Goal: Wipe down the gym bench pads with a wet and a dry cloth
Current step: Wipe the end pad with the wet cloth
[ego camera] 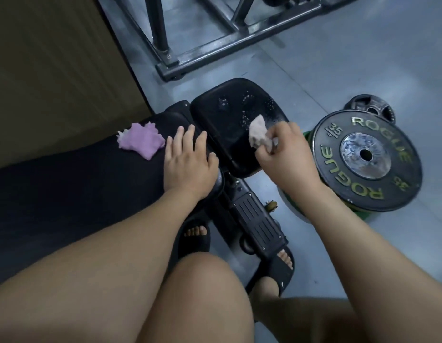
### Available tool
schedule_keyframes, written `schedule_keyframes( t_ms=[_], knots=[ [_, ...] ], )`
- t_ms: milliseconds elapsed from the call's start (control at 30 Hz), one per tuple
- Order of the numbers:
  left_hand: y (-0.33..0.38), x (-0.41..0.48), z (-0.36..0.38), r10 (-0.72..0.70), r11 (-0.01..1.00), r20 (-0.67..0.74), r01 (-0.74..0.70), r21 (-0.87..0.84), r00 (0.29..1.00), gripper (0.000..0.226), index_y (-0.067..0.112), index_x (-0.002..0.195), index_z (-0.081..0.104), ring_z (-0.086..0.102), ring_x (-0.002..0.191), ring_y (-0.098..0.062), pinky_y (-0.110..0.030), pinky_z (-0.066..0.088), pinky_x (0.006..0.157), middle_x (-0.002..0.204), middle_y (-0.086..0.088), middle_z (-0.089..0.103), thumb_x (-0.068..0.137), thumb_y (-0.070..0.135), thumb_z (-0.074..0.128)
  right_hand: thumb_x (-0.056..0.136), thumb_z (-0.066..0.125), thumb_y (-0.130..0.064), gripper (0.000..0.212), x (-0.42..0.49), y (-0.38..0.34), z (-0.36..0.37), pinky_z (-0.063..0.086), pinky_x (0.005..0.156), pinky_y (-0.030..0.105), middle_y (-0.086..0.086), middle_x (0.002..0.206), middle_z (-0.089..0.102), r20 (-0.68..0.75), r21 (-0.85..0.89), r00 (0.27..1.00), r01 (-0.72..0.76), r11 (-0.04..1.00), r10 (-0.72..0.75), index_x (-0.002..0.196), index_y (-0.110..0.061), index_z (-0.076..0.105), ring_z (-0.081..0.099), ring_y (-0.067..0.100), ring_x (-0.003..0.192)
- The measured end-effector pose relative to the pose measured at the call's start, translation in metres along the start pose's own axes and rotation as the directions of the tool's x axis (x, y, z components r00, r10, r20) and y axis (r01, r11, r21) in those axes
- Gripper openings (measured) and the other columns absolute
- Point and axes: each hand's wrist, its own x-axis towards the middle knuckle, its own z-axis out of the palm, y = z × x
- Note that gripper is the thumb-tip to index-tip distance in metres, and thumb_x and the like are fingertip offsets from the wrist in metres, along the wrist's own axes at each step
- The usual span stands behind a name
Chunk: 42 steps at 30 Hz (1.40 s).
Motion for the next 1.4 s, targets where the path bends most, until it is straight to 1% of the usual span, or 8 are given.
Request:
schedule_keyframes(
  t_ms=[200, 367, 567, 800, 1033, 1133, 1267, 1400],
  knots=[
    [-0.002, 0.003, 0.002, -0.006, 1.000, -0.045, 0.006, 0.004, 0.999, 0.064, 0.030, 0.156, 0.032, 0.014, 0.155, -0.026, -0.050, 0.011, 0.126, 0.165, -0.006, 0.028, 0.095, 0.047, 0.037, 0.092, 0.069, -0.017, 0.042, -0.007, 0.005, 0.030, 0.055, 0.083, 0.044, 0.009, 0.118, 0.058, 0.191, -0.041, 0.945, 0.278, 0.960, -0.265, 0.133, -0.015, 0.063, 0.062, 0.033, 0.096],
    [-0.003, 0.005, 0.006, -0.006, 1.000, -0.069, 0.006, -0.005, 0.998, 0.065, 0.028, 0.154, 0.037, 0.017, 0.154, -0.027, -0.051, 0.014, 0.125, 0.163, -0.006, 0.031, 0.092, 0.048, 0.039, 0.101, 0.062, -0.030, 0.032, 0.002, 0.012, 0.037, 0.054, 0.056, 0.042, 0.006, 0.103, 0.055, 0.178, -0.195, 0.908, 0.411, 0.891, -0.380, 0.132, -0.023, 0.066, 0.057, 0.030, 0.079],
    [-0.004, 0.004, 0.005, -0.009, 1.000, -0.084, 0.008, -0.017, 0.996, 0.063, 0.027, 0.151, 0.042, 0.018, 0.154, -0.027, -0.050, 0.014, 0.125, 0.163, -0.006, 0.032, 0.091, 0.046, 0.043, 0.095, 0.055, -0.011, 0.018, 0.069, 0.012, 0.032, 0.051, 0.057, 0.043, 0.016, 0.099, 0.047, 0.065, -0.430, 0.983, 0.183, 0.884, -0.171, 0.109, -0.006, 0.065, 0.048, 0.032, 0.063],
    [-0.005, 0.004, 0.004, -0.011, 0.999, -0.099, 0.006, -0.046, 0.995, 0.061, 0.025, 0.146, 0.048, 0.020, 0.153, -0.028, -0.051, 0.014, 0.124, 0.161, -0.007, 0.034, 0.089, 0.047, 0.040, 0.101, 0.056, -0.034, 0.037, 0.018, -0.001, 0.028, 0.049, 0.059, 0.036, 0.013, 0.096, 0.053, 0.253, -0.245, 0.861, 0.498, 0.832, -0.441, 0.120, -0.006, 0.070, 0.055, 0.029, 0.075],
    [-0.005, 0.002, 0.004, -0.011, 0.998, -0.109, 0.004, -0.061, 0.994, 0.059, 0.025, 0.144, 0.050, 0.020, 0.153, -0.028, -0.050, 0.013, 0.124, 0.161, -0.007, 0.035, 0.089, 0.046, 0.042, 0.096, 0.055, -0.015, 0.031, 0.090, 0.003, 0.049, 0.050, 0.071, 0.038, 0.015, 0.106, 0.057, 0.077, -0.315, 0.963, 0.269, 0.910, -0.258, 0.124, -0.007, 0.066, 0.060, 0.037, 0.086],
    [-0.004, 0.003, 0.005, -0.011, 0.997, -0.113, 0.003, -0.072, 0.994, 0.057, 0.025, 0.141, 0.052, 0.021, 0.153, -0.028, -0.050, 0.013, 0.124, 0.161, -0.006, 0.036, 0.089, 0.044, 0.044, 0.091, 0.055, -0.009, 0.024, 0.059, -0.003, 0.051, 0.053, 0.071, 0.040, 0.012, 0.100, 0.056, 0.150, -0.265, 0.920, 0.390, 0.882, -0.362, 0.110, -0.007, 0.070, 0.059, 0.033, 0.085],
    [-0.004, 0.004, 0.006, -0.017, 0.998, -0.123, 0.009, -0.067, 0.992, 0.054, 0.025, 0.139, 0.055, 0.022, 0.152, -0.028, -0.051, 0.014, 0.124, 0.161, -0.006, 0.037, 0.089, 0.042, 0.046, 0.097, 0.051, -0.018, 0.036, 0.023, -0.004, 0.038, 0.052, 0.068, 0.040, 0.009, 0.102, 0.054, 0.291, -0.126, 0.813, 0.555, 0.822, -0.505, 0.127, -0.013, 0.070, 0.055, 0.029, 0.088],
    [-0.005, 0.003, 0.005, -0.012, 0.997, -0.129, 0.003, -0.071, 0.992, 0.056, 0.024, 0.141, 0.053, 0.022, 0.152, -0.028, -0.050, 0.014, 0.124, 0.161, -0.006, 0.037, 0.088, 0.042, 0.047, 0.096, 0.059, -0.021, 0.022, 0.058, -0.018, 0.059, 0.054, 0.061, 0.040, 0.007, 0.094, 0.051, 0.198, -0.132, 0.847, 0.522, 0.843, -0.493, 0.109, -0.016, 0.076, 0.053, 0.025, 0.080]
  ],
)
